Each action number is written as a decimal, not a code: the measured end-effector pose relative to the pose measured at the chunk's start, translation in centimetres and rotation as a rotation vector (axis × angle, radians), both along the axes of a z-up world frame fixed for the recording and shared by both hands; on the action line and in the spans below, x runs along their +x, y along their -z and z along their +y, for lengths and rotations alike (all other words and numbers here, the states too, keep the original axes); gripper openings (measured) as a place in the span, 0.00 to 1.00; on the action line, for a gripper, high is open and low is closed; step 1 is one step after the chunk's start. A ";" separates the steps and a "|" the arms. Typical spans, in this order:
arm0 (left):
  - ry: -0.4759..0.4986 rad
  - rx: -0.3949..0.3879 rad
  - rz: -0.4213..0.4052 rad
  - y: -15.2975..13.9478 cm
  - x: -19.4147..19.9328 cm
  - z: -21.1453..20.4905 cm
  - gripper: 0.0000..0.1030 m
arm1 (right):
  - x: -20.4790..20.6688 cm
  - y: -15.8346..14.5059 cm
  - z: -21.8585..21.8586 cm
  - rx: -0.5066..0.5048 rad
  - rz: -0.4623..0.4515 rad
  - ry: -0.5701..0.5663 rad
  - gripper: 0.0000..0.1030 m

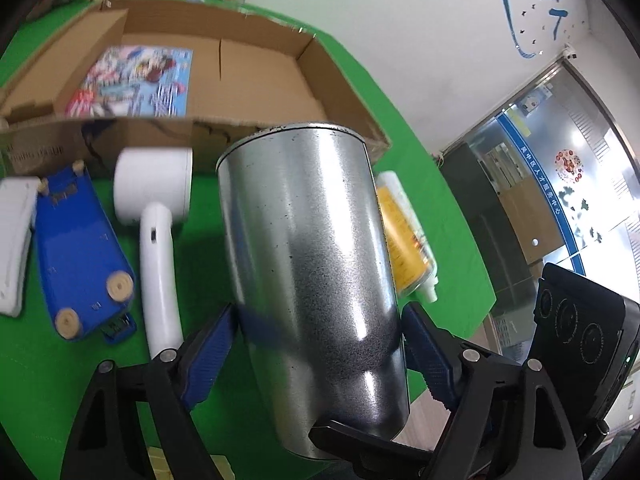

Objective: Organize rigid objects
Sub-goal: 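Carry the silver can with both grippers and set it upright beside the game box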

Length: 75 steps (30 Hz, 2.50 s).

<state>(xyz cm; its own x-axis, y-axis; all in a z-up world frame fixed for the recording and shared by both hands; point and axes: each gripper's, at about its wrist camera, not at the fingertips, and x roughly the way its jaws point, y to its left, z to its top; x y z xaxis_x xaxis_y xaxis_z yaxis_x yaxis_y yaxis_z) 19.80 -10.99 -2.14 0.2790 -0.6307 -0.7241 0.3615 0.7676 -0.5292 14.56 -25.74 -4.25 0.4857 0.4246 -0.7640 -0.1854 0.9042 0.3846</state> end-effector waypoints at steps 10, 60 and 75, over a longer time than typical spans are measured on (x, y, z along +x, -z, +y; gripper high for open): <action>0.000 0.018 -0.176 -7.4 1.8 0.9 0.77 | 2.0 -4.8 0.8 -0.032 -0.135 -0.026 0.79; -0.078 0.069 0.135 1.2 27.3 0.3 0.77 | 25.9 1.6 0.2 0.018 0.317 -0.155 0.80; -0.070 0.109 0.057 -0.6 23.8 2.4 0.69 | 23.7 0.2 -0.7 0.008 0.203 -0.114 0.69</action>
<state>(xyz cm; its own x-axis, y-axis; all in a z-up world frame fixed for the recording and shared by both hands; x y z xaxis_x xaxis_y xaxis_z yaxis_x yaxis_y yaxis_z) 43.58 -8.62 -1.50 0.2766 -0.5281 -0.8029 0.2766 0.8439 -0.4597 38.21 -26.41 -4.41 0.2708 0.4741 -0.8378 -0.2046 0.8788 0.4311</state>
